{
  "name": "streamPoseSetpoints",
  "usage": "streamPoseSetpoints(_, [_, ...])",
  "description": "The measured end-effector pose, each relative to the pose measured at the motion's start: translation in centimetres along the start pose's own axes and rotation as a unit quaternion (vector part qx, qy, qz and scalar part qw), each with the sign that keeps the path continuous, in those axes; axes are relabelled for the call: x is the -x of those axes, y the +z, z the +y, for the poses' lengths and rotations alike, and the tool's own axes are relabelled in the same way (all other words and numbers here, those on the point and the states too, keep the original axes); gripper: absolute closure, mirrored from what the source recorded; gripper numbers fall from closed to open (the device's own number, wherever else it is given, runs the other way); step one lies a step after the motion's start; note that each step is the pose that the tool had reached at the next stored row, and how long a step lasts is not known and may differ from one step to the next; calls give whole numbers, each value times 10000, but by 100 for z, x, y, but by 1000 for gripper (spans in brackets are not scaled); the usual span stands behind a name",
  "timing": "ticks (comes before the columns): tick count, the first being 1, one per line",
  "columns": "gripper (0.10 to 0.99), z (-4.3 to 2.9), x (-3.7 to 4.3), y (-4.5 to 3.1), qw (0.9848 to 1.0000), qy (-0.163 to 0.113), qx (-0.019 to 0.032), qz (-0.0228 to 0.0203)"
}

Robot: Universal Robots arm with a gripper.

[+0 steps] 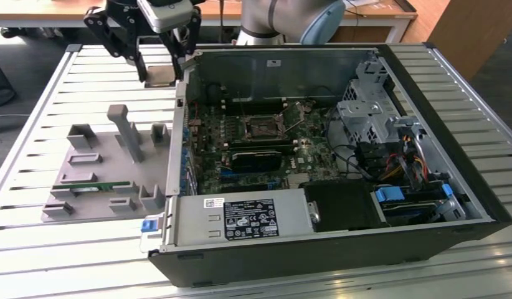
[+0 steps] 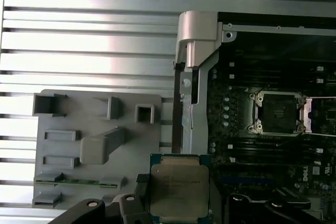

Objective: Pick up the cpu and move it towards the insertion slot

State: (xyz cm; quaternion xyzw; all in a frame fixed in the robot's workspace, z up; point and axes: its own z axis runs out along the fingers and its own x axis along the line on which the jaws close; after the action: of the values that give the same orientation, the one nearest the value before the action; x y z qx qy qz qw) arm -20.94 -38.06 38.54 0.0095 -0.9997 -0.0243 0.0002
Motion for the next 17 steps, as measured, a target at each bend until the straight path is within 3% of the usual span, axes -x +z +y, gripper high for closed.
streamPoseSetpoints(9, [545, 169, 86, 16, 10000, 0, 1, 0])
streamPoseSetpoints(17, [545, 228, 301, 23, 10000, 0, 1, 0])
